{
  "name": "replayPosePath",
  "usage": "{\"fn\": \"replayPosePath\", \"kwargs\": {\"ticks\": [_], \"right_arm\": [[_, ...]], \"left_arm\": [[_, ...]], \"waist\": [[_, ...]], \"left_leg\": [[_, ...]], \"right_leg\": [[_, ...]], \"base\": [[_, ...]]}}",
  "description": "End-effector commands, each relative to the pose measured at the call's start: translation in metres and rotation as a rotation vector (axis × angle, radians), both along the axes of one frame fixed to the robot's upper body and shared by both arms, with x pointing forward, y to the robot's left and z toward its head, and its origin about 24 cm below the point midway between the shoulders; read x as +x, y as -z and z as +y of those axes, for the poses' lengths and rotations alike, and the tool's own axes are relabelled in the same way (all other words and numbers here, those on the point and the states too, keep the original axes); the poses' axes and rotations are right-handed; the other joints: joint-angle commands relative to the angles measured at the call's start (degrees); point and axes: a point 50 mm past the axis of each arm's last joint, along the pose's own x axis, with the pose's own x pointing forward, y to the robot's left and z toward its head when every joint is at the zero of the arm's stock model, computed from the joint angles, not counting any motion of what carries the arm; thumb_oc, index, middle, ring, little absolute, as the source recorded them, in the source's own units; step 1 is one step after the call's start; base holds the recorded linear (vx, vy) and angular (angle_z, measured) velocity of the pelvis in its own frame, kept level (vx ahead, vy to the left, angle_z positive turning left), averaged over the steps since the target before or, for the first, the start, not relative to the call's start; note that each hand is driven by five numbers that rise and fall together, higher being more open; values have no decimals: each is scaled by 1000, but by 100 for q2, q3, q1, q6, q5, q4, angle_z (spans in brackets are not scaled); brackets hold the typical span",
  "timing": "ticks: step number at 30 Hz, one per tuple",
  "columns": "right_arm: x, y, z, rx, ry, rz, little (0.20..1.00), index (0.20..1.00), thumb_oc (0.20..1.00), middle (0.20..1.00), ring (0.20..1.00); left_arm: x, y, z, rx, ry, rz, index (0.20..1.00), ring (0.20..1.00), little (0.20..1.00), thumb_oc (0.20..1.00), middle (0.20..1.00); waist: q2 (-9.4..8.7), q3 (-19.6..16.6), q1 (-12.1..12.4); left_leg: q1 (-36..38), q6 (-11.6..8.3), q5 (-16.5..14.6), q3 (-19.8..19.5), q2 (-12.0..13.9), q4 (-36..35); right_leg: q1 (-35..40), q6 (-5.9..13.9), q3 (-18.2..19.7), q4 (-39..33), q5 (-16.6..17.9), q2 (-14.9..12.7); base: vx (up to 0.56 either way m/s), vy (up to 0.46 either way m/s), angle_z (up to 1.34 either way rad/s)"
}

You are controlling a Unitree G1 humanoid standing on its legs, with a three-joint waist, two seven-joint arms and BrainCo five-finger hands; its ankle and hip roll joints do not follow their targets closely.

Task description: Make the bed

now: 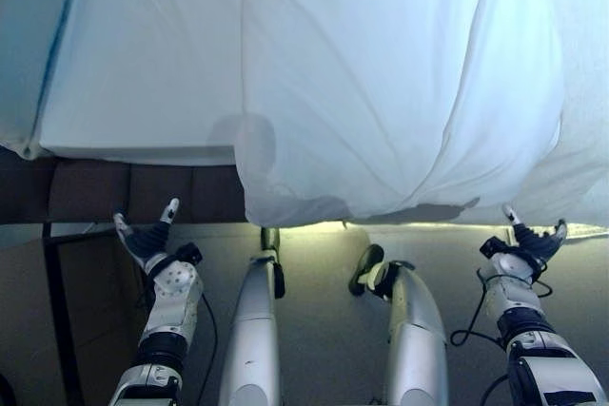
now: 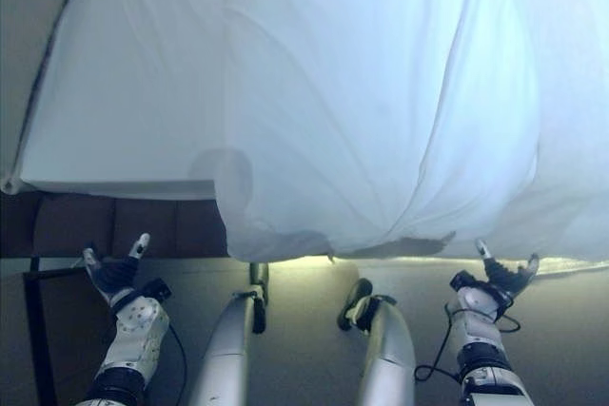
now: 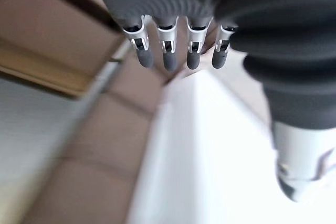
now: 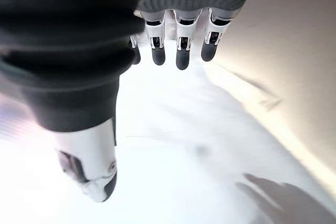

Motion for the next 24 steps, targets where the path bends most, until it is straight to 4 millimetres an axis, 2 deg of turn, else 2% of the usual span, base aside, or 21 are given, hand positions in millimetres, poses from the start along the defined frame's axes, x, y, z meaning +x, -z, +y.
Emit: {"fn": "replayPosePath", "kwargs": {"ticks": [1,3,5,6,7,8,9,10,11,13,14,15,17,18,19,20,22,24], "right_arm": [[-16,-26,-14,-200,99,-78,1000,1000,1000,1000,1000],[-20,-40,-12,-284,110,-129,1000,1000,1000,1000,1000],[-23,-56,-7,-415,90,-153,1000,1000,1000,1000,1000],[-24,-63,-3,-482,80,-161,1000,1000,1000,1000,1000],[-26,-70,-1,-542,75,-169,1000,1000,1000,1000,1000],[-25,-79,3,-610,36,-181,1000,1000,1000,1000,1000],[-25,-79,4,-613,35,-177,1000,1000,1000,1000,1000],[-19,-100,25,-750,-146,-239,1000,1000,1000,1000,1000],[-19,-110,36,-791,-248,-298,1000,1000,1000,1000,1000],[-18,-125,59,-793,-503,-426,1000,1000,1000,1000,1000],[-16,-128,71,-769,-624,-475,1000,1000,1000,1000,1000],[-14,-129,74,-750,-721,-485,1000,1000,1000,1000,1000],[-7,-119,75,-661,-854,-465,1000,1000,1000,1000,1000],[-3,-118,83,-623,-934,-477,1000,1000,1000,1000,1000],[4,-115,87,-510,-1029,-518,1000,1000,1000,1000,1000],[8,-110,92,-453,-1058,-526,1000,1000,1000,1000,1000],[24,-103,109,-346,-1201,-515,1000,1000,1000,1000,1000],[34,-102,118,-313,-1230,-491,1000,1000,1000,1000,1000]], "left_arm": [[-12,-26,12,154,-60,-127,1000,1000,1000,1000,1000],[-16,-39,13,197,-58,-198,1000,1000,1000,1000,1000],[-19,-66,9,271,-25,-332,1000,1000,1000,1000,1000],[-21,-73,6,293,-5,-369,1000,1000,1000,1000,1000],[-23,-84,3,324,13,-418,1000,1000,1000,1000,1000],[-24,-100,-4,368,65,-494,1000,1000,1000,1000,1000],[-25,-99,-4,368,67,-491,1000,1000,1000,1000,1000],[-25,-121,-17,424,205,-586,1000,1000,1000,1000,1000],[-27,-134,-25,446,310,-639,1000,1000,1000,1000,1000],[-26,-146,-37,436,512,-702,1000,1000,1000,1000,1000],[-23,-147,-45,380,601,-738,1000,1000,1000,1000,1000],[-17,-146,-50,317,707,-741,1000,1000,1000,1000,1000],[-10,-144,-60,339,876,-685,1000,1000,1000,1000,1000],[-3,-140,-68,300,973,-658,1000,1000,1000,1000,1000],[4,-137,-75,248,1051,-641,1000,1000,1000,1000,1000],[9,-138,-83,245,1085,-637,1000,1000,1000,1000,1000],[25,-129,-101,127,1209,-605,1000,1000,1000,1000,1000],[34,-131,-119,147,1270,-571,1000,1000,1000,1000,1000]], "waist": [[162,-100,-144],[185,-253,-123],[218,-358,-104],[242,-384,-101],[246,-368,-104],[258,-387,-104],[262,-382,-112],[250,-311,-101],[243,-280,-103],[231,-191,-93],[224,-153,-94],[228,-116,-102],[246,-90,-116],[264,-88,-137],[264,-87,-148],[272,-86,-150],[284,-86,-156],[316,-86,-165]], "left_leg": [[460,383,-744,124,-92,94],[769,351,-663,85,-60,-171],[1029,326,-607,59,-72,-397],[1110,324,-581,44,-74,-447],[1109,366,-445,94,-100,-492],[1172,336,-548,15,-116,-519],[1196,333,-569,11,-115,-513],[1163,352,-539,3,-145,-465],[1143,361,-560,3,-157,-434],[1081,373,-605,36,-193,-329],[1057,381,-606,42,-204,-306],[1018,381,-610,51,-214,-275],[952,379,-629,64,-222,-200],[920,377,-630,73,-230,-185],[855,375,-634,82,-236,-146],[807,371,-636,88,-238,-118],[658,368,-617,109,-239,-68],[497,362,-608,116,-222,-1]], "right_leg": [[596,629,175,-1521,963,-144],[951,684,76,-1739,996,-159],[1269,739,-34,-1959,1031,-151],[1362,757,-86,-2020,1051,-164],[1394,699,-207,-2097,1193,-200],[1448,786,-136,-2094,1105,-179],[1471,795,-139,-2082,1087,-181],[1470,787,-126,-2088,1127,-185],[1442,794,-105,-2079,1138,-197],[1375,778,-56,-1993,1114,-218],[1339,765,-40,-1962,1115,-223],[1314,748,-31,-1926,1101,-228],[1260,717,-25,-1881,1068,-231],[1223,709,-12,-1862,1075,-244],[1158,698,-7,-1824,1068,-256],[1114,687,3,-1803,1062,-257],[958,658,32,-1740,1055,-270],[773,621,61,-1641,1026,-259]], "base": [[146,8,-2],[186,0,0],[147,-5,10],[20,14,9],[53,8,8],[26,6,12],[64,-4,12],[-28,13,12],[-45,17,7],[-32,28,3],[-31,30,0],[0,0,0],[1,16,2],[-1,31,4],[0,0,0],[0,0,0],[-35,15,-1],[-43,8,-3]]}}
